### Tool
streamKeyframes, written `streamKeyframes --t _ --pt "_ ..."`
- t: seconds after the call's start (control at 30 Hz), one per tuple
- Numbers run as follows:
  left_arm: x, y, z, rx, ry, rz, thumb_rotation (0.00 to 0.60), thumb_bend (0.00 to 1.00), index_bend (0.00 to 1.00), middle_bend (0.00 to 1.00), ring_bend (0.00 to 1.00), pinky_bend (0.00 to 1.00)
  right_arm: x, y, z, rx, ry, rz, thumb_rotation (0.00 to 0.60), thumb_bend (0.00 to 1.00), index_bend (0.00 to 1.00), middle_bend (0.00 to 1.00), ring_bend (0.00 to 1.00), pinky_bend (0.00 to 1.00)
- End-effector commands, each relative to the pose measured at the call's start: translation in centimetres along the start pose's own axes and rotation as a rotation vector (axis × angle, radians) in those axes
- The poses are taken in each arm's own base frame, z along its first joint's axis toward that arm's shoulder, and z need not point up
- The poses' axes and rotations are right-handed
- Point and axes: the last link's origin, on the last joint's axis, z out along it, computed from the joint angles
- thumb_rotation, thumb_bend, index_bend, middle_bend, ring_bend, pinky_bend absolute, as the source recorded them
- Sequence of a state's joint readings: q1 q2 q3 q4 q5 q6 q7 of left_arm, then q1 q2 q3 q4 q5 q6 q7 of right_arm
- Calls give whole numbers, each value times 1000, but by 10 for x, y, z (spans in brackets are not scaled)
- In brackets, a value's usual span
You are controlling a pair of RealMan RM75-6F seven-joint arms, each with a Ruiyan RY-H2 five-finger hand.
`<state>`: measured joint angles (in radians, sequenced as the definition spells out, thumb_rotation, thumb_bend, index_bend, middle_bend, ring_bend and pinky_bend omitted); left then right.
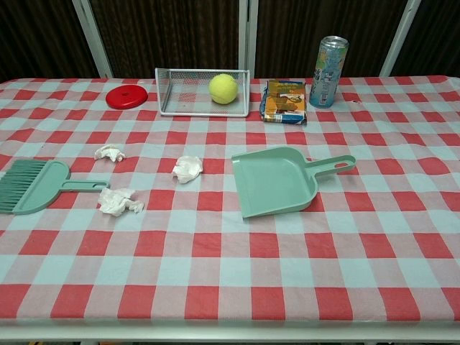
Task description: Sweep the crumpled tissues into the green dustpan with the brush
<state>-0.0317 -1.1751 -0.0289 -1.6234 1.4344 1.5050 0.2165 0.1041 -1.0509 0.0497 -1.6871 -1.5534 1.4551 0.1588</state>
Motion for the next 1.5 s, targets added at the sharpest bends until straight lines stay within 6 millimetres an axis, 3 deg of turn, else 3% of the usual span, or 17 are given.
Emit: streamKeyframes --t 0.03,0.3,0.47,0.57,0.73,0.87,0.97,1.23,1.5 --pt "-1 1 -1 -2 -7 -8 600 175 158 195 125 119 0 -1 1 5 1 -1 600 133 0 60 0 0" --pt "1 5 9 -31 6 9 600 175 158 195 125 122 1 -1 1 8 11 -1 600 134 0 63 0 0" --pt "12 25 39 -133 50 33 600 174 159 195 126 130 6 -3 2 23 28 -8 600 134 0 64 0 0" --pt "14 42 62 -203 48 32 600 174 210 195 141 159 8 -4 3 28 36 -14 600 135 0 65 0 0" --pt "5 75 100 -305 -9 20 600 177 283 242 270 317 12 -3 3 27 46 -20 600 136 0 66 0 0" --pt "-6 98 120 -363 -58 82 600 188 369 350 452 606 13 -1 2 19 48 -22 600 136 0 66 0 0" --pt "-13 118 130 -405 -79 159 600 190 396 404 531 726 13 0 2 13 49 -26 600 135 0 66 0 0" --pt "-39 160 139 -466 -156 274 600 191 420 457 622 836 13 2 2 5 45 -27 600 136 0 66 0 0" --pt "-67 176 135 -423 -235 343 600 193 415 458 645 853 11 5 2 -5 38 -24 600 135 0 66 0 0"
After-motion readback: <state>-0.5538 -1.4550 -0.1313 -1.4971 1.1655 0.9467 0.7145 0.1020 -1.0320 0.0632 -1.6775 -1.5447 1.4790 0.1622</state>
